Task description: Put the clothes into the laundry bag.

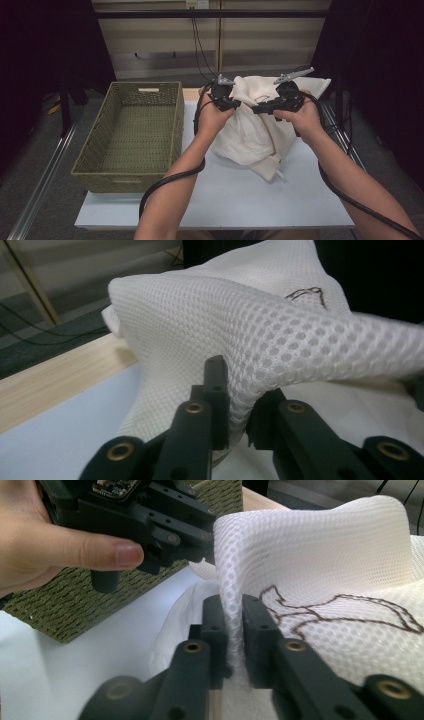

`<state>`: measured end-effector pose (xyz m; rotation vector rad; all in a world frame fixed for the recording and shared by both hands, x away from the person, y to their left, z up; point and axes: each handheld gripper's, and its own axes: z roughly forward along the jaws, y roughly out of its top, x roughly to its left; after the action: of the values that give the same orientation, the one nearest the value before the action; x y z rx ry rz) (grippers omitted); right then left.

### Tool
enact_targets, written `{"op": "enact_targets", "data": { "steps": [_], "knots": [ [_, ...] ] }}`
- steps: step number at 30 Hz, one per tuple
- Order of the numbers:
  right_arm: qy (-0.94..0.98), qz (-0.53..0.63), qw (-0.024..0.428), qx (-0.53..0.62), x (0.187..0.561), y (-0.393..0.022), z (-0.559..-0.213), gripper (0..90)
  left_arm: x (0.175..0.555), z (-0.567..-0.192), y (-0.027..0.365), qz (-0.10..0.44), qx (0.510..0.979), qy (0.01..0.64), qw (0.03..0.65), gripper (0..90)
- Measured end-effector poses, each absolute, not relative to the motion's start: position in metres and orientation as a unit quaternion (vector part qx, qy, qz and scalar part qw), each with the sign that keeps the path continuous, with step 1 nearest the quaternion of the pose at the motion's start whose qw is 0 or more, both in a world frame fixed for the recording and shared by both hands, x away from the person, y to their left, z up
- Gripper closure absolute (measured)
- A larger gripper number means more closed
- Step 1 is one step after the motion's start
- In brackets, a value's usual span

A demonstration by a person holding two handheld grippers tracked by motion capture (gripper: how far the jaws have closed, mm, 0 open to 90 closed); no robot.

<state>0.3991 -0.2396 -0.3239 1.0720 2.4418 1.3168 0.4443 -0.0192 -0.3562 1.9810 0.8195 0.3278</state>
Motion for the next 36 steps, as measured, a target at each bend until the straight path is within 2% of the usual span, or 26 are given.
{"op": "enact_targets", "data": {
  "steps": [2, 7, 10, 11, 14, 25, 29, 36],
  "knots": [
    [0.811, 0.454, 0.093, 0.358, 0.396, -0.239, -0.322, 72.6, 0.444, -0.355, -0.017, 0.122, 0.807, 0.343, 0.464, 84.1],
    [0.813, 0.464, 0.105, 0.337, 0.386, -0.229, -0.315, 72.7, 0.443, -0.357, -0.014, 0.115, 0.811, 0.353, 0.453, 85.6],
    [0.813, 0.479, 0.09, 0.318, 0.382, -0.221, -0.322, 75.8, 0.443, -0.359, -0.011, 0.108, 0.807, 0.364, 0.453, 85.5],
    [0.817, 0.48, 0.087, 0.306, 0.379, -0.215, -0.329, 82.2, 0.443, -0.36, -0.011, 0.108, 0.807, 0.367, 0.45, 85.4],
    [0.831, 0.475, 0.078, 0.28, 0.373, -0.201, -0.347, 90.0, 0.444, -0.364, -0.01, 0.106, 0.803, 0.373, 0.453, 85.5],
    [0.815, 0.492, 0.093, 0.293, 0.377, -0.172, -0.42, 90.0, 0.444, -0.365, -0.008, 0.091, 0.801, 0.382, 0.451, 85.7],
    [0.833, 0.45, 0.129, 0.295, 0.382, -0.168, -0.434, 90.0, 0.443, -0.365, -0.008, 0.08, 0.806, 0.382, 0.445, 86.6],
    [0.829, 0.41, 0.211, 0.317, 0.394, -0.191, -0.444, 90.0, 0.438, -0.371, -0.005, 0.046, 0.81, 0.388, 0.438, 87.2]
  ]
}}
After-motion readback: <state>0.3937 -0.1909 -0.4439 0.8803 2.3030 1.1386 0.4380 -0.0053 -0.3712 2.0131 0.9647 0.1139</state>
